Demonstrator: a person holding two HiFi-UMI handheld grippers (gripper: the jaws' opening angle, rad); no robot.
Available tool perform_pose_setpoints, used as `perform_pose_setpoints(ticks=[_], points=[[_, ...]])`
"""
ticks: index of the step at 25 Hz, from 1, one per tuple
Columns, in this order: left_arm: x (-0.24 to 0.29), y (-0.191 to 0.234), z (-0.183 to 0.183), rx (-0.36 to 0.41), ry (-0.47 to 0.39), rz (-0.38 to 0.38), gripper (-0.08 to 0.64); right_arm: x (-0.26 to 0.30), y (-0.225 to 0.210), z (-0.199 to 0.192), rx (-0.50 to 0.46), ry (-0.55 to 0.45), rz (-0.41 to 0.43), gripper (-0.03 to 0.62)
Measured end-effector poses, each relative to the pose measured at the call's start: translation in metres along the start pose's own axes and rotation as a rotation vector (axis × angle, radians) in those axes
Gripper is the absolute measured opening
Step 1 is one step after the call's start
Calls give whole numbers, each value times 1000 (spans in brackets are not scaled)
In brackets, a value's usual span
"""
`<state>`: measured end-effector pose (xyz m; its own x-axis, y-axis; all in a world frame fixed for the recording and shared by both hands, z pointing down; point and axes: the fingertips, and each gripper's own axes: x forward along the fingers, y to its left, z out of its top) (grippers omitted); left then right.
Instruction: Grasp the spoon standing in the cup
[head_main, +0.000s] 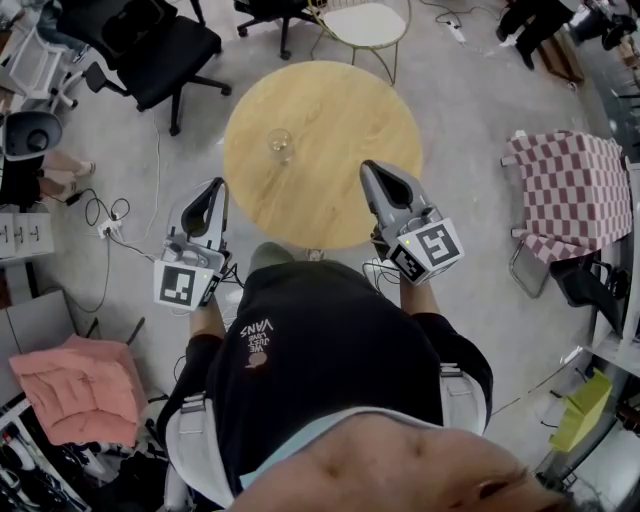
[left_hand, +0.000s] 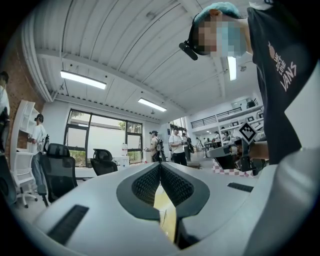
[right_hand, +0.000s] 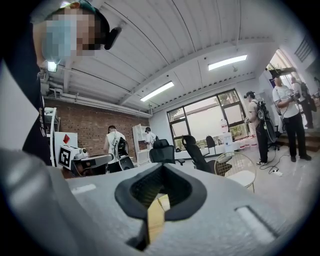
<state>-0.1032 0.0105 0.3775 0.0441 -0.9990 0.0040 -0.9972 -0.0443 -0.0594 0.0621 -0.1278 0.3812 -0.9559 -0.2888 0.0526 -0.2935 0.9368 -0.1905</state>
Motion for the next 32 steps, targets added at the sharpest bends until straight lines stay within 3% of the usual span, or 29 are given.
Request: perform_pose_setpoints(ticks=[18, 27, 32], points=[[46, 56, -16, 24, -4, -246, -2, 43, 3, 5, -6, -19, -195, -3], [74, 51, -44, 49, 18, -435, 0, 42, 7, 8, -11, -40, -299, -3], [91, 40, -62, 28, 35, -491, 3, 35, 7, 7, -16, -39, -346, -3]])
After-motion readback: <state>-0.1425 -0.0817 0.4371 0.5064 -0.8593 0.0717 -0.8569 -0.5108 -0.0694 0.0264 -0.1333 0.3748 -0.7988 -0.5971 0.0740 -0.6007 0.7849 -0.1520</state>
